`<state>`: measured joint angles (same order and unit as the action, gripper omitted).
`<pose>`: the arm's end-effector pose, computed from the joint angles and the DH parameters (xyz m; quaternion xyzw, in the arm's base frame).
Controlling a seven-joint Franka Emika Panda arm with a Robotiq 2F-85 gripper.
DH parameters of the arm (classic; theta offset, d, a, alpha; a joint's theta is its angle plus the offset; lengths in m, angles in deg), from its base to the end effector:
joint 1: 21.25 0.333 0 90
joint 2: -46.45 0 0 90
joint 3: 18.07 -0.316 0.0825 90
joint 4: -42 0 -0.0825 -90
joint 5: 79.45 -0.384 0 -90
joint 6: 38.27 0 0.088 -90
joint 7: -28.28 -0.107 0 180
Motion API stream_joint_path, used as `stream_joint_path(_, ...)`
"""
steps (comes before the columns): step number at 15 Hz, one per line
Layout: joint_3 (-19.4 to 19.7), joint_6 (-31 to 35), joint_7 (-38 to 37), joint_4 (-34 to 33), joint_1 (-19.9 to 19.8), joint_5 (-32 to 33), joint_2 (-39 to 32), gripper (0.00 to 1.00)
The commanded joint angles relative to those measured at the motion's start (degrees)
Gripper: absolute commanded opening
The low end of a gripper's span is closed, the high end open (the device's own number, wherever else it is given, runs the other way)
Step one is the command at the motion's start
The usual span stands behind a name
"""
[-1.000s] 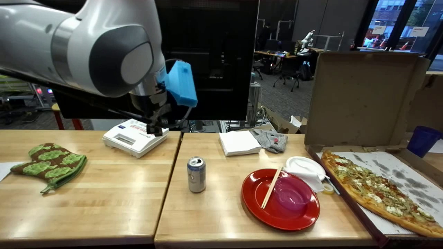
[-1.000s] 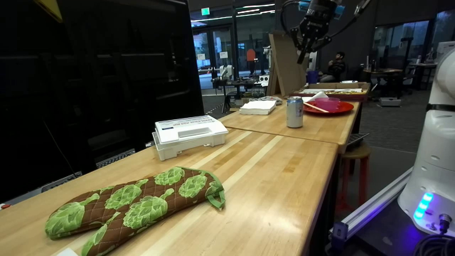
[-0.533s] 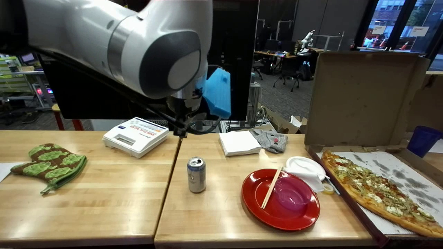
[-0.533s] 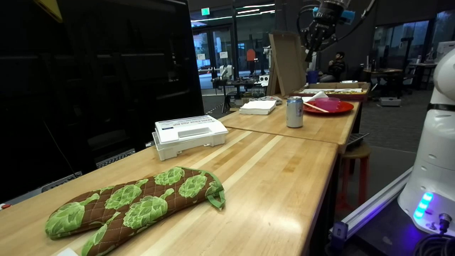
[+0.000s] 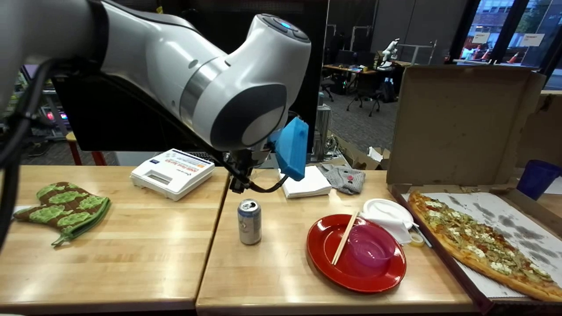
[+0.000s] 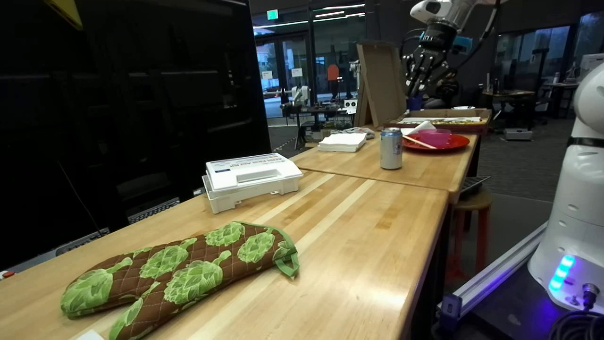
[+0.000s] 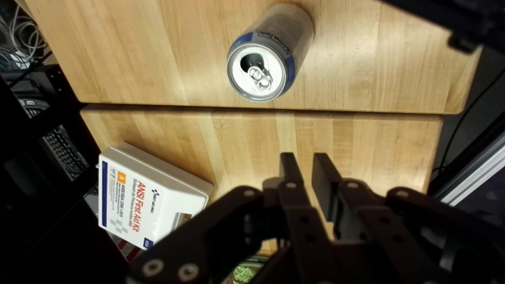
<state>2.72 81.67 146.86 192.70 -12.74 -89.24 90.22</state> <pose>0.3418 -0.0716 0.4872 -0.5854 -0.7804 -0.2194 0.0106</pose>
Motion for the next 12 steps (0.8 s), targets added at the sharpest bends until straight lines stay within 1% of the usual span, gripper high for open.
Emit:
stream_joint_path(1,-1.4,-0.3,0.8,-0.2,-1.5,-1.1,-0.4,0.24)
stream_joint_path(2,-1.4,-0.3,0.8,-0.2,-1.5,-1.1,-0.4,0.26)
stream_joint_path(3,-1.4,-0.3,0.8,-0.2,-1.5,-1.1,-0.4,0.51)
stream_joint_path(4,-1.9,0.7,0.3,0.1,-1.1,-1.6,-0.7,0.52)
stream_joint_path(5,-2.5,4.2,-0.9,0.5,-1.3,-2.3,-1.0,0.56)
stream_joint_path(6,-3.1,10.0,-2.4,1.2,-1.8,-3.3,-1.0,0.62)
stream_joint_path(9,-2.4,18.9,-4.9,-0.8,-1.2,-5.2,-2.9,0.82)
stream_joint_path(11,-2.1,25.5,-6.9,-1.2,-1.4,-5.1,-3.7,0.96)
stream_joint_path(12,-2.0,28.5,-8.0,-1.5,-1.9,-4.3,-4.1,0.99)
